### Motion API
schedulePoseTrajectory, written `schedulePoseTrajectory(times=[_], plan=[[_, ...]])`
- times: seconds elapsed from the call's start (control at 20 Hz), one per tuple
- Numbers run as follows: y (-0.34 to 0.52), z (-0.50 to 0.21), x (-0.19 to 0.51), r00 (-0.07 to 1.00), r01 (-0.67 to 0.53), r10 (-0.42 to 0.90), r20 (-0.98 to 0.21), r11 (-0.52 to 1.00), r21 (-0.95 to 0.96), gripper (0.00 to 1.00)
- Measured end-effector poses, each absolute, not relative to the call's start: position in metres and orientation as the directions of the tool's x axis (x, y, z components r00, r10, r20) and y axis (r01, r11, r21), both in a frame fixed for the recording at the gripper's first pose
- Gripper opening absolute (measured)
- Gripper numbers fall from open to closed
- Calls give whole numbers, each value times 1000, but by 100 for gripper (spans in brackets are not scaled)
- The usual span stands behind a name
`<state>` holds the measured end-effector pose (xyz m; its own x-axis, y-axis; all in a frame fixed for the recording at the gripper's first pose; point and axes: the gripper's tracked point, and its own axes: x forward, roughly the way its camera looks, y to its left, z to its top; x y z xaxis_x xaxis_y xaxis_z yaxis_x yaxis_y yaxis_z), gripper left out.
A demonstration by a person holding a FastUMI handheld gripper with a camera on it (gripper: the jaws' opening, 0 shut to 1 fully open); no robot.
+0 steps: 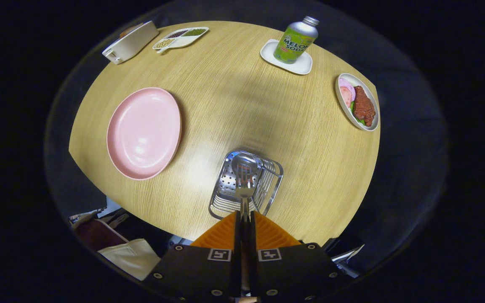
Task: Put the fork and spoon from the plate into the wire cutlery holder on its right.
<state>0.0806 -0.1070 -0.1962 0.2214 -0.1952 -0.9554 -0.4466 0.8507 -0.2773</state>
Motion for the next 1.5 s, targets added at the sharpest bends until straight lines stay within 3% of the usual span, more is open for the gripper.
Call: schedulePoseTrajectory(times=[0.15,0.2,0.25,0.4,0.65,0.95,1.25,1.5], plan=[[-99,-189,83,247,-445,-165,-955,856,-263,14],[-96,-187,85,263,-443,-150,-953,859,-257,29],[-92,-182,86,284,-435,-133,-950,864,-251,37],[-77,-159,90,374,-395,-63,-925,892,-220,100],[-42,-72,106,645,-333,95,-758,928,-167,100],[-30,48,93,915,-217,171,-366,972,-88,100],[-29,105,56,987,-162,161,-25,984,-73,99],[-37,125,32,979,-122,120,166,992,6,99]])
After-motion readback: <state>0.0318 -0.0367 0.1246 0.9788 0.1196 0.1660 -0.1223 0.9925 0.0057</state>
